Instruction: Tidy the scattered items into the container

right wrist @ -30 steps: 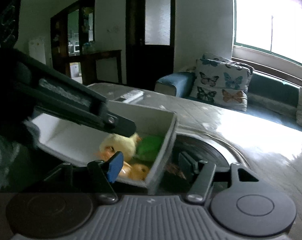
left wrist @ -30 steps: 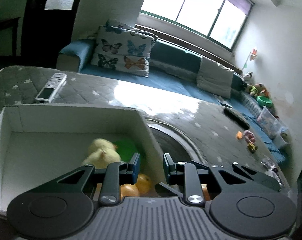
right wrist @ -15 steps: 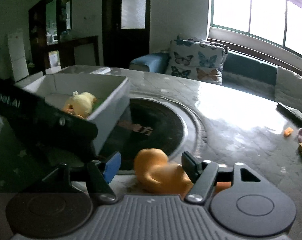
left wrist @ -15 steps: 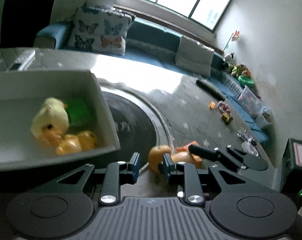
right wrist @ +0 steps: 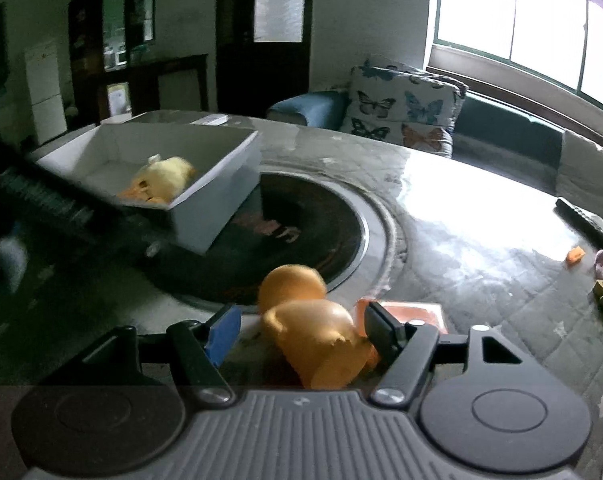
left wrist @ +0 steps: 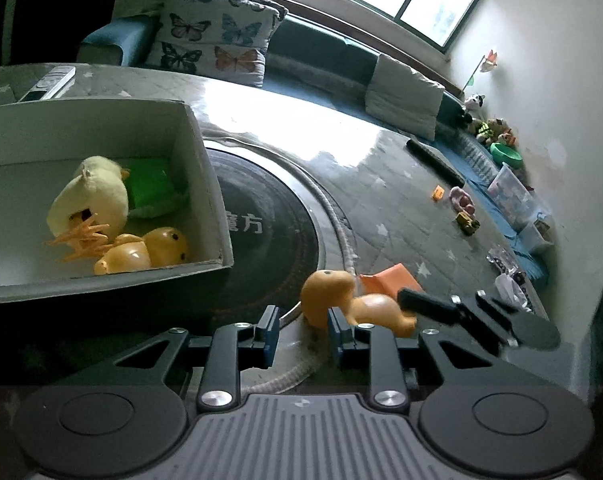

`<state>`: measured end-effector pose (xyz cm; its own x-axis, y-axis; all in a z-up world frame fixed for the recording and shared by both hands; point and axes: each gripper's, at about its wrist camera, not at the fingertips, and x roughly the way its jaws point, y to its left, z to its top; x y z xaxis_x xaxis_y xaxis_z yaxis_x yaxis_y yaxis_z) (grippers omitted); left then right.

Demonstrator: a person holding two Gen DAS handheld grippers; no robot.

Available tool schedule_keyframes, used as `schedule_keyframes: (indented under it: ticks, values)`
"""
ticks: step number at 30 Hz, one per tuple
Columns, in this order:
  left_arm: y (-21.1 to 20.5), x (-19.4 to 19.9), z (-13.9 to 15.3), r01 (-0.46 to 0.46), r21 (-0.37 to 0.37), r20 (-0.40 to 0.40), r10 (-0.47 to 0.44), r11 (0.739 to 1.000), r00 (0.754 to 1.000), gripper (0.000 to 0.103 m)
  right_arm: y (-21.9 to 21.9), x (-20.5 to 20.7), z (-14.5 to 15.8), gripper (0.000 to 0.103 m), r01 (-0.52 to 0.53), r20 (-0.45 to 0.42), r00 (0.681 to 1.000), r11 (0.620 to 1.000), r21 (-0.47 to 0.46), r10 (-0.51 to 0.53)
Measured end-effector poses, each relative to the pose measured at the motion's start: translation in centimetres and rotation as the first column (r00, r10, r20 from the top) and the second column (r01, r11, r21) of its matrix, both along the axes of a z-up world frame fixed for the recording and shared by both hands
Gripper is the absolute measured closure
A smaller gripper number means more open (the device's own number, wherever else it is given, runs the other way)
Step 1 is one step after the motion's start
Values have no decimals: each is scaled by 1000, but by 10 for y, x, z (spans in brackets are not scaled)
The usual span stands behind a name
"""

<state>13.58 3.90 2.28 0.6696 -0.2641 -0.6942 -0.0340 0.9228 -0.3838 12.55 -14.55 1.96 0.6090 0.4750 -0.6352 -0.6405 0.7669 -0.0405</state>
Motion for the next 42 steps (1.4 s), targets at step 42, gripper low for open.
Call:
schedule_keyframes:
  ticks: [42]
  values:
    - [-17,3,-8,91,-17,-50,-92,996,995,70,-5,-40,-18,51,-100,-65,993,995,26,102]
